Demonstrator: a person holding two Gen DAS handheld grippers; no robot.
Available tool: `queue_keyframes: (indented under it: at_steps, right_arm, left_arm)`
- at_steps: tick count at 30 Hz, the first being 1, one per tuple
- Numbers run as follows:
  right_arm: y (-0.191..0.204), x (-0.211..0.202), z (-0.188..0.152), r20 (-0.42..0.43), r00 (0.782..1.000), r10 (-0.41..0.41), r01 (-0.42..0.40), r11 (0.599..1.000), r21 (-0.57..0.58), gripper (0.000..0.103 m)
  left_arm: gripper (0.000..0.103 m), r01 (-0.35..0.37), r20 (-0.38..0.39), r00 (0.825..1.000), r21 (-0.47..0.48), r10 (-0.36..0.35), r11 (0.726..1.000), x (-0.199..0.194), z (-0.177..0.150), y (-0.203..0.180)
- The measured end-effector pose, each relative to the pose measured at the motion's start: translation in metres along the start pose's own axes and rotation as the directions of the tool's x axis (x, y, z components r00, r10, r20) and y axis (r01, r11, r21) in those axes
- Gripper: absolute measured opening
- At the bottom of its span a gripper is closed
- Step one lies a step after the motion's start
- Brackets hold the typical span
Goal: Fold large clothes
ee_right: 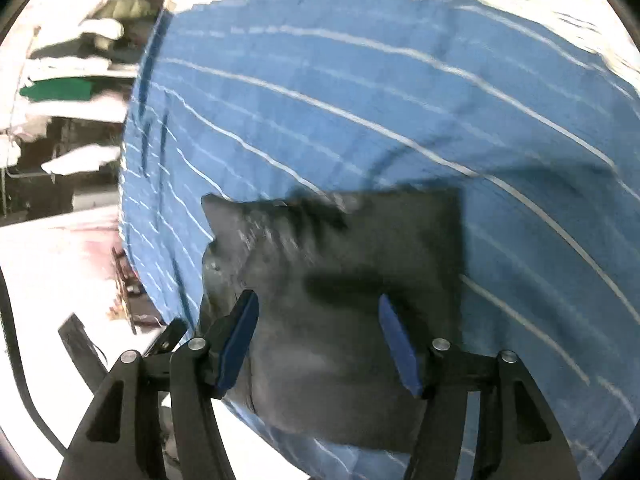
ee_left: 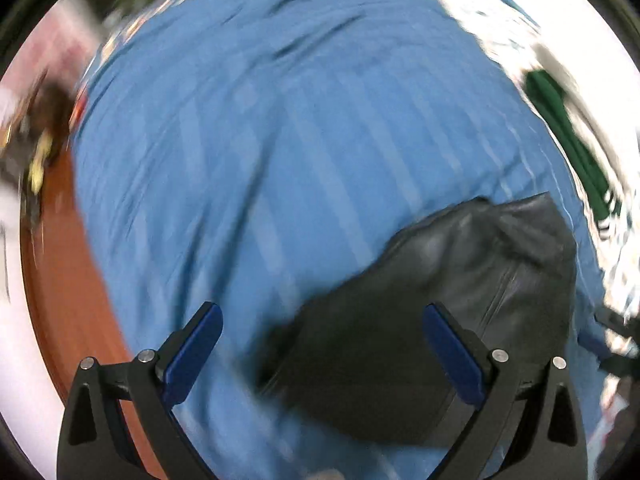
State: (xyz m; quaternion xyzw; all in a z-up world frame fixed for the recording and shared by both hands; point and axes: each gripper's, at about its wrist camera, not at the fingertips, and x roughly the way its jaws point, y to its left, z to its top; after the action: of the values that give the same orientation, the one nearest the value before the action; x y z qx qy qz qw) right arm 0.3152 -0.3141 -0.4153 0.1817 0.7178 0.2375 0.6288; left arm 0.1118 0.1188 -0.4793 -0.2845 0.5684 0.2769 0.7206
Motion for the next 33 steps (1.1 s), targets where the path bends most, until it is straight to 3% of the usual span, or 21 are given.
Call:
queue_keyframes:
  at_steps: [4,6,9,10,12,13,14,16,20,22,25,28,29,31,33]
  right_arm:
    - [-0.041,-0.015,-0.038,0.015,0.999,0.030,-0.032,0.996,0.079,0.065]
    - [-0.058,-0.012,-0.051,0.001,1.000,0.017,-0.017,0.993,0.115,0.065]
    - [-0.083,-0.006,-0.069,-0.005,1.000,0.004,-0.004,0.988,0.156,0.065]
    - [-0.088,-0.001,-0.075,-0.005,1.000,0.009,-0.008,0.988,0.157,0.065]
    - [-0.094,0.003,-0.079,-0.001,1.000,0.019,-0.018,0.987,0.163,0.065]
    - [-0.095,0.005,-0.080,0.000,0.999,0.038,-0.038,0.986,0.160,0.065]
    - [-0.096,0.007,-0.080,-0.003,0.999,0.044,-0.043,0.986,0.162,0.065]
    - [-0.094,0.010,-0.080,-0.007,0.999,0.035,-0.034,0.987,0.157,0.065]
    - [-0.075,-0.001,-0.077,-0.026,1.000,-0.001,0.003,0.996,0.091,0.065]
    - [-0.065,-0.008,-0.077,-0.044,0.999,-0.024,0.027,0.998,0.064,0.065]
    - [-0.036,-0.006,-0.079,-0.071,0.997,-0.015,0.016,1.000,0.005,0.062]
    - [-0.003,0.023,-0.082,-0.157,0.985,-0.075,0.060,0.993,-0.101,0.041]
    - [0.004,0.040,-0.083,-0.176,0.976,-0.127,0.104,0.985,-0.138,0.039]
    - [0.001,0.072,-0.078,-0.174,0.946,-0.274,0.247,0.956,-0.158,0.018]
    - [-0.013,0.083,-0.069,-0.183,0.951,-0.249,0.236,0.967,-0.092,0.017]
  left_arm:
    - [0.102,0.144,-0.075,0.984,-0.212,-0.163,0.967,0.009,-0.039,0.041]
    - [0.099,0.239,-0.084,0.957,-0.304,-0.276,0.922,0.024,-0.052,0.046]
    - [0.093,0.308,-0.055,0.937,-0.341,-0.346,0.888,0.044,-0.058,0.036]
    - [0.076,0.319,-0.039,0.935,-0.336,-0.352,0.886,0.055,-0.056,0.030]
    - [0.060,0.315,-0.028,0.939,-0.331,-0.343,0.890,0.064,-0.051,0.021]
    - [0.044,0.316,-0.009,0.942,-0.327,-0.337,0.891,0.065,-0.049,0.019]
    - [0.040,0.311,0.006,0.945,-0.320,-0.326,0.895,0.061,-0.048,0.018]
    - [0.020,0.305,0.033,0.950,-0.306,-0.311,0.902,0.045,-0.050,0.015]
    - [0.017,0.322,0.066,0.946,-0.284,-0.317,0.903,0.017,-0.051,0.024]
    - [0.017,0.292,0.045,0.956,-0.259,-0.290,0.921,0.023,-0.056,0.026]
    - [0.021,0.288,0.021,0.956,-0.270,-0.294,0.919,0.043,-0.057,0.035]
    - [0.024,0.303,-0.001,0.949,-0.263,-0.315,0.916,0.058,-0.054,0.038]
    - [0.024,0.308,-0.007,0.948,-0.250,-0.319,0.918,0.061,-0.053,0.037]
    - [0.027,0.312,-0.009,0.946,-0.235,-0.324,0.920,0.060,-0.053,0.036]
    - [0.029,0.317,-0.015,0.945,-0.220,-0.328,0.923,0.056,-0.052,0.038]
